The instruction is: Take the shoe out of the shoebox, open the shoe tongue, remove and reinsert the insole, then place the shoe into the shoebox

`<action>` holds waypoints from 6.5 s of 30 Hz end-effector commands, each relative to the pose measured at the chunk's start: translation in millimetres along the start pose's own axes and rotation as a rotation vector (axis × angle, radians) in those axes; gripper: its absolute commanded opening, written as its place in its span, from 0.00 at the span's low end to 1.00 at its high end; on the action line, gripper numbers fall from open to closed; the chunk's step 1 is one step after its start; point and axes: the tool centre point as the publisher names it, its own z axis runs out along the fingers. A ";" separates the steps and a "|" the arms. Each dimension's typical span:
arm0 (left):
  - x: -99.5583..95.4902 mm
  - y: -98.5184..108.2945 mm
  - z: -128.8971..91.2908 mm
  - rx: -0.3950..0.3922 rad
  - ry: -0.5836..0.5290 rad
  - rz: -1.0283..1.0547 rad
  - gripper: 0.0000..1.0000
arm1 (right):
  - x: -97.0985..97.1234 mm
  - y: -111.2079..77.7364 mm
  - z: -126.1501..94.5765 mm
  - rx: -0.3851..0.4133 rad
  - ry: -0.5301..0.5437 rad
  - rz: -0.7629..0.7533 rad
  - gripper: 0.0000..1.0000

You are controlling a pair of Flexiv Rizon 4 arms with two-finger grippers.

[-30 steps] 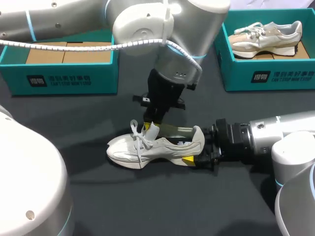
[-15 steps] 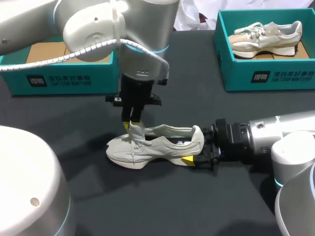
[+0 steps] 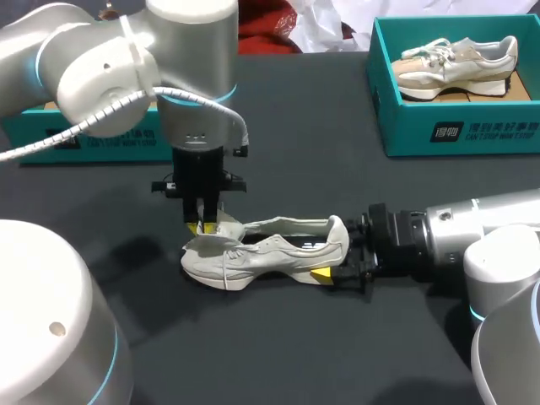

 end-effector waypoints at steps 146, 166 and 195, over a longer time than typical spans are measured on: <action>146.1 -7.2 -11.4 0.278 0.120 1.617 0.00 | -0.5 -2.6 -0.9 0.003 -0.002 0.001 0.00; 165.8 -8.7 49.6 0.206 0.115 1.681 0.00 | -0.5 -2.6 -0.9 0.003 -0.002 0.001 0.00; 113.8 9.7 71.1 0.064 0.176 1.739 0.00 | -0.5 -2.6 -0.9 0.003 -0.002 0.001 0.00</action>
